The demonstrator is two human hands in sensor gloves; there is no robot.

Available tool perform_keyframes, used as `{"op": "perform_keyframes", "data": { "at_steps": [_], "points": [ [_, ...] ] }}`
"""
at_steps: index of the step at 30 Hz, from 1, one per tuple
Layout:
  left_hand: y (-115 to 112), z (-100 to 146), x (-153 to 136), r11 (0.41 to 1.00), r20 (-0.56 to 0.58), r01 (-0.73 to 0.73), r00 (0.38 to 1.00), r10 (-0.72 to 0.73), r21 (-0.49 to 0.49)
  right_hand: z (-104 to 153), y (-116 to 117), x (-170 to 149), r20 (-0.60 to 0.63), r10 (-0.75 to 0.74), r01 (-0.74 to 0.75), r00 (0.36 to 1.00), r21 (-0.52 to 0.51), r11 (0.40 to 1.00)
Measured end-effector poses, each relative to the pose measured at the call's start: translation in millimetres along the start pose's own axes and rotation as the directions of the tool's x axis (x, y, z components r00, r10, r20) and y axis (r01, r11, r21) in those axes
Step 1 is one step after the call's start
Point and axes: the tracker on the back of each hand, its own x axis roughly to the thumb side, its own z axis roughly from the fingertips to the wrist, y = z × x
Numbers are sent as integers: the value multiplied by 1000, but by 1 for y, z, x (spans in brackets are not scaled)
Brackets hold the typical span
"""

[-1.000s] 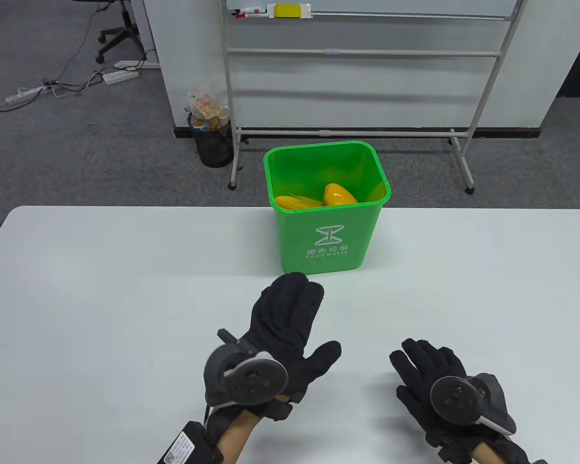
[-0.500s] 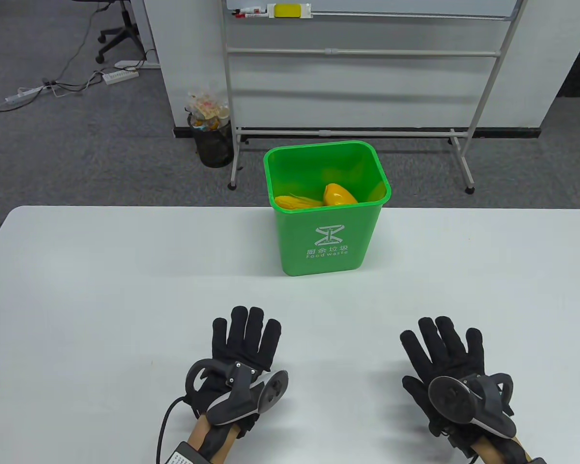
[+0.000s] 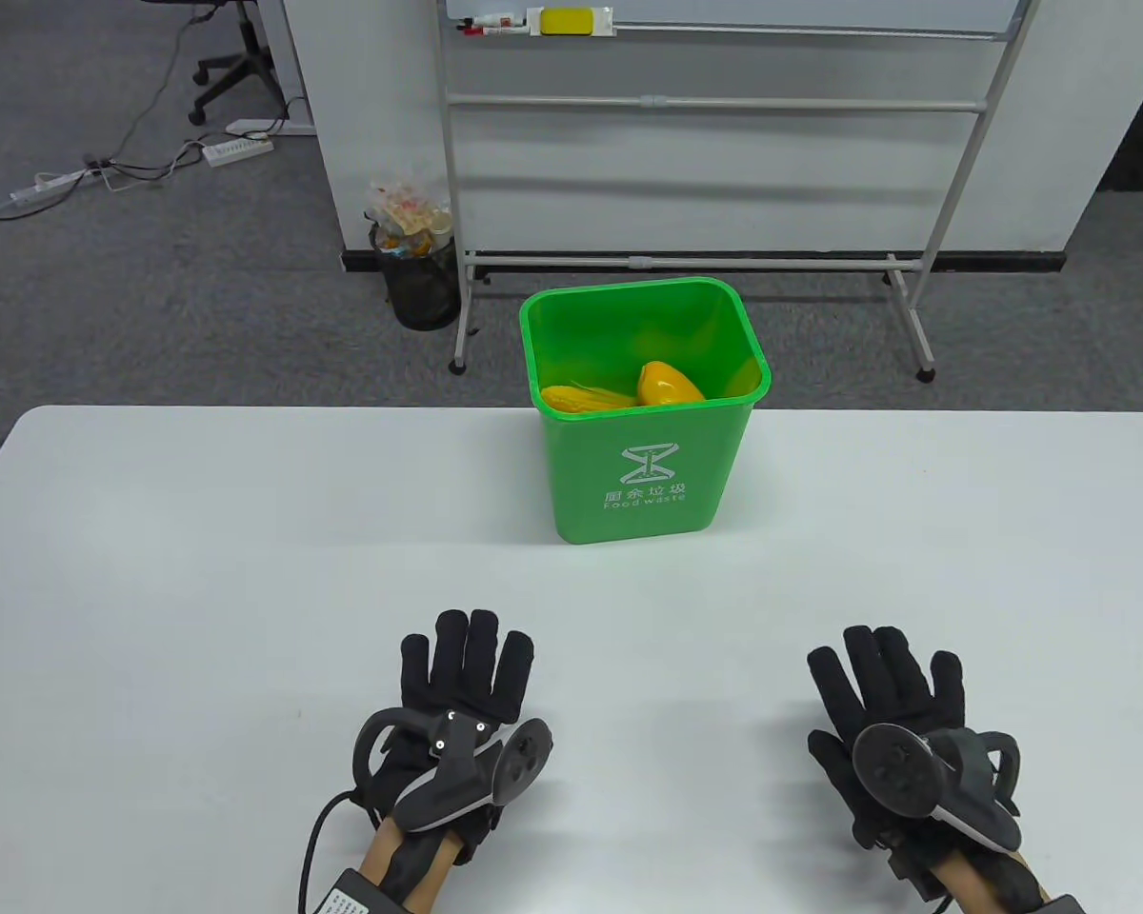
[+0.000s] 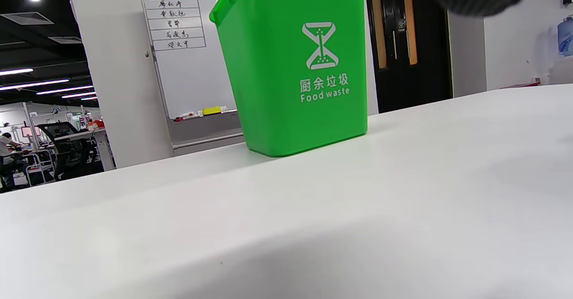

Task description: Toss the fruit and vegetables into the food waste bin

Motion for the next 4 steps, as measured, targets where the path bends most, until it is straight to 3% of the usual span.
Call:
{"op": "perform_keyframes", "data": {
  "at_steps": [4],
  "points": [
    [-4, -1, 2, 1000, 3, 5, 1000, -5, -15, -1, 2, 0, 3, 3, -3, 1000, 14, 1000]
  ]
}}
